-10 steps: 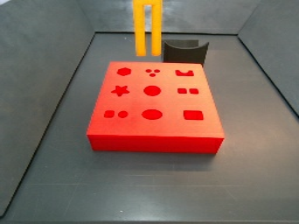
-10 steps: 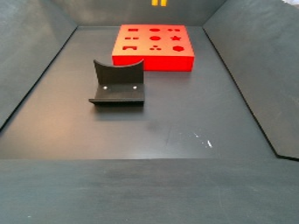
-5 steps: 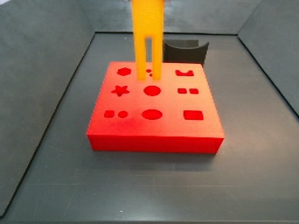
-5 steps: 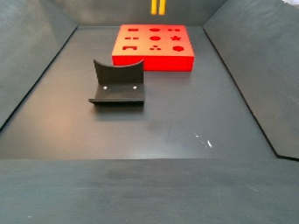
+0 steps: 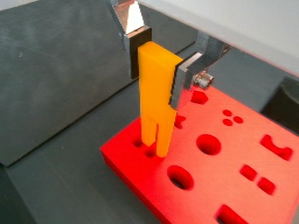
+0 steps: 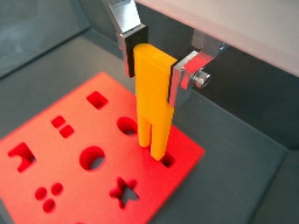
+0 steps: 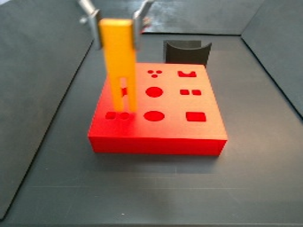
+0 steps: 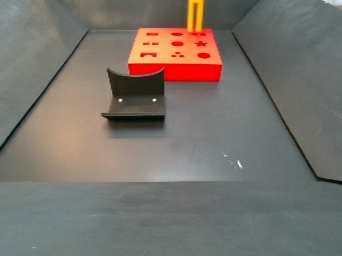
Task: Insert the square-circle object.
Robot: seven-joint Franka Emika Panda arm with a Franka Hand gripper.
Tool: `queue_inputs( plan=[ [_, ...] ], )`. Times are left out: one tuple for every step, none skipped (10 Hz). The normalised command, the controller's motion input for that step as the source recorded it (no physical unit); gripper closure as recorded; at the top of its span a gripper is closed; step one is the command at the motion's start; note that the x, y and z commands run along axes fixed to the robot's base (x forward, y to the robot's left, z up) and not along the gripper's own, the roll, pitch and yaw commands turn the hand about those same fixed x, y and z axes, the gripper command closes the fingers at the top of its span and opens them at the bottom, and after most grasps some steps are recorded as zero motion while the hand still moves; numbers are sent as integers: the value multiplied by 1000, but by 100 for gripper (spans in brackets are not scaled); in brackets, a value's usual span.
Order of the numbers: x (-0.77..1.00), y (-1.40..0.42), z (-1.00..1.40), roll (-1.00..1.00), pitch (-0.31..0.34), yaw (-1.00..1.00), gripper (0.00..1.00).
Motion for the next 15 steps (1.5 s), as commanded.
queue_inputs(
  plan=[
    [-249, 0, 0, -279, 0, 114, 100],
    [-166, 0, 160, -383, -74, 131, 100],
    [-111, 0, 209, -433, -147, 114, 100],
    [-89, 0, 71, -323, -186, 100, 100],
    [0, 0, -23, -60, -150, 63, 100],
    [220, 0, -126, -3, -196, -31, 100],
    [386, 9, -74, -14, -229, -157, 100],
    [306, 40, 0, 0, -191, -206, 100],
    [-77, 0, 3, 173, -31, -37, 100],
    [-229, 0, 0, 216, 0, 0, 100],
    [-363, 0, -3, 250, 0, 0, 100],
    [-317, 0, -151, 80, -26, 29, 100],
    [0, 0, -140, 0, -51, 89, 100],
    [46, 0, -174, 0, -50, 71, 100],
    [200, 0, -177, -1, -47, 86, 100]
  ],
)
